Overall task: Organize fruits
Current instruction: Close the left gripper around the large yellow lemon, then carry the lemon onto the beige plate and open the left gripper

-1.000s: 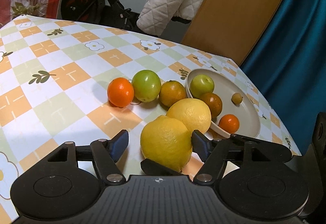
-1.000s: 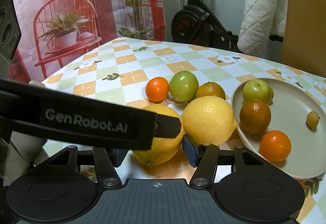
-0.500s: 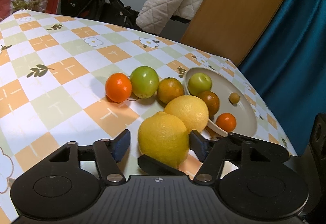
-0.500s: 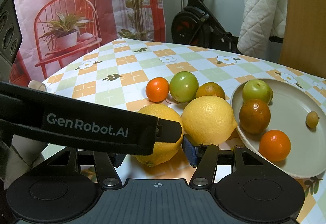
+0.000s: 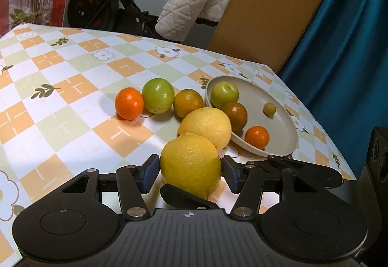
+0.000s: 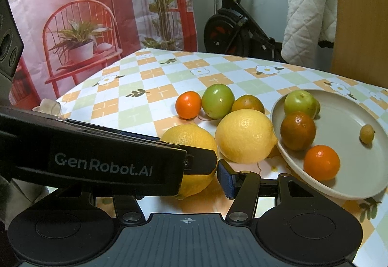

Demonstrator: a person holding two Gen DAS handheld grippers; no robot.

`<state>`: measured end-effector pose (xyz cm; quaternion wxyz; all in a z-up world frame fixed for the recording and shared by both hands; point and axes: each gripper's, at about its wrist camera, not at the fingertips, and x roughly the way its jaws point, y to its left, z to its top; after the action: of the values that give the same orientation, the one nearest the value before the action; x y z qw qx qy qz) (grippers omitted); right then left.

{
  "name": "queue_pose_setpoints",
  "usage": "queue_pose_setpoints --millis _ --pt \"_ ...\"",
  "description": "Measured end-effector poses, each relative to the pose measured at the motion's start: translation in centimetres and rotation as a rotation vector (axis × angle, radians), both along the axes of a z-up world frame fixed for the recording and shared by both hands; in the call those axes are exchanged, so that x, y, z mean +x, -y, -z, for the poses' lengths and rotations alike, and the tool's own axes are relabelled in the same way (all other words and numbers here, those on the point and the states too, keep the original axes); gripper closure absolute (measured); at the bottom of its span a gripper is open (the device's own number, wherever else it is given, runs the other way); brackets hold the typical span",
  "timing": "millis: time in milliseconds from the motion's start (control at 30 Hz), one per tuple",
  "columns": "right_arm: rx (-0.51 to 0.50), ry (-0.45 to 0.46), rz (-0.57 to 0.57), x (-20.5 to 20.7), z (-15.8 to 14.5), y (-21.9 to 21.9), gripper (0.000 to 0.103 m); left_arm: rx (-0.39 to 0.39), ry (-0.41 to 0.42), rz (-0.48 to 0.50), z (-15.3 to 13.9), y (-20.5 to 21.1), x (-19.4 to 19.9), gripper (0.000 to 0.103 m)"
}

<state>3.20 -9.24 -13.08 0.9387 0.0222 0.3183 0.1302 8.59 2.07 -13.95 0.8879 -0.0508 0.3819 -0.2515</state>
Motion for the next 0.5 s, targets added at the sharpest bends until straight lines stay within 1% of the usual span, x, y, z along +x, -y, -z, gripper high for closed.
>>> queue_pose_setpoints --millis 500 --pt "0.077 0.074 0.054 -2.6 -1.7 3.2 0.051 0.070 0.072 0.045 -2.6 3.5 -1.7 0.044"
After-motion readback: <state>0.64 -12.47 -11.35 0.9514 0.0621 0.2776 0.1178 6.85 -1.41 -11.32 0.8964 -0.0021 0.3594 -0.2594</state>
